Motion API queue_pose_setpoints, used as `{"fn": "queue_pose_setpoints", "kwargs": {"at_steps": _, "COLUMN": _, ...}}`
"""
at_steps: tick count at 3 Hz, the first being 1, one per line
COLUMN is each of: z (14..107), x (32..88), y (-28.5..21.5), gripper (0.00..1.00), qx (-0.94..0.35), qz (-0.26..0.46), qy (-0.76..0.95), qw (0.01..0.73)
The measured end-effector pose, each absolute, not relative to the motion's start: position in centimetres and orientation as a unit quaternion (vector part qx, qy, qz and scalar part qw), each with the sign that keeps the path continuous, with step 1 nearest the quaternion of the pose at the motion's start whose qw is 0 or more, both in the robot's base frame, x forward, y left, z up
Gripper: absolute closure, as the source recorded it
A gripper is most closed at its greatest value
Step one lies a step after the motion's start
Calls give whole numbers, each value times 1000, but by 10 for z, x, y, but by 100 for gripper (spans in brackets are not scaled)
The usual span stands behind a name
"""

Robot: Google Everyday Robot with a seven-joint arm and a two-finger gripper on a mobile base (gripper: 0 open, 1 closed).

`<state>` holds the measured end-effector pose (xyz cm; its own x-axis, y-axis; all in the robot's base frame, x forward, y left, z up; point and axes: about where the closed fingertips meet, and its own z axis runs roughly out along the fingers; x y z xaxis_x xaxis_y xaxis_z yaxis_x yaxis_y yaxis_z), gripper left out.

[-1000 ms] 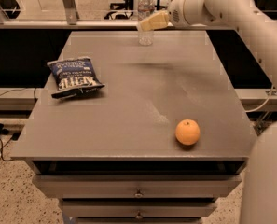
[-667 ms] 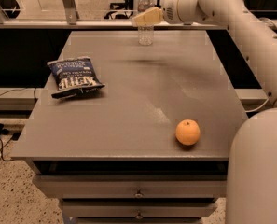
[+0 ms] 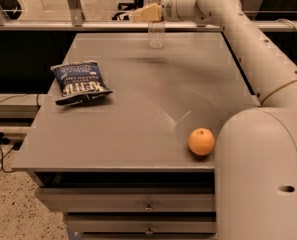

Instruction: Move water bottle near orange

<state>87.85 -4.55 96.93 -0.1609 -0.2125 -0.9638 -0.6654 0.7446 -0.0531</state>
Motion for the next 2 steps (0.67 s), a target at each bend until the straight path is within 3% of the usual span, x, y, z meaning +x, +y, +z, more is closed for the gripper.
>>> {"fn": "queue_pose_setpoints", "kwargs": {"at_steps": 1, "z": 965, "x": 896, "y": -54, "gripper": 16, "qx": -281, "qz": 186, "qy": 739, "qw": 583}}
{"fn": "queue_pose_setpoints", "kwargs": {"at_steps": 2, "z": 964, "x": 903, "y": -67, "gripper": 40, "qx": -267, "qz": 176, "qy": 742, "qw": 589}}
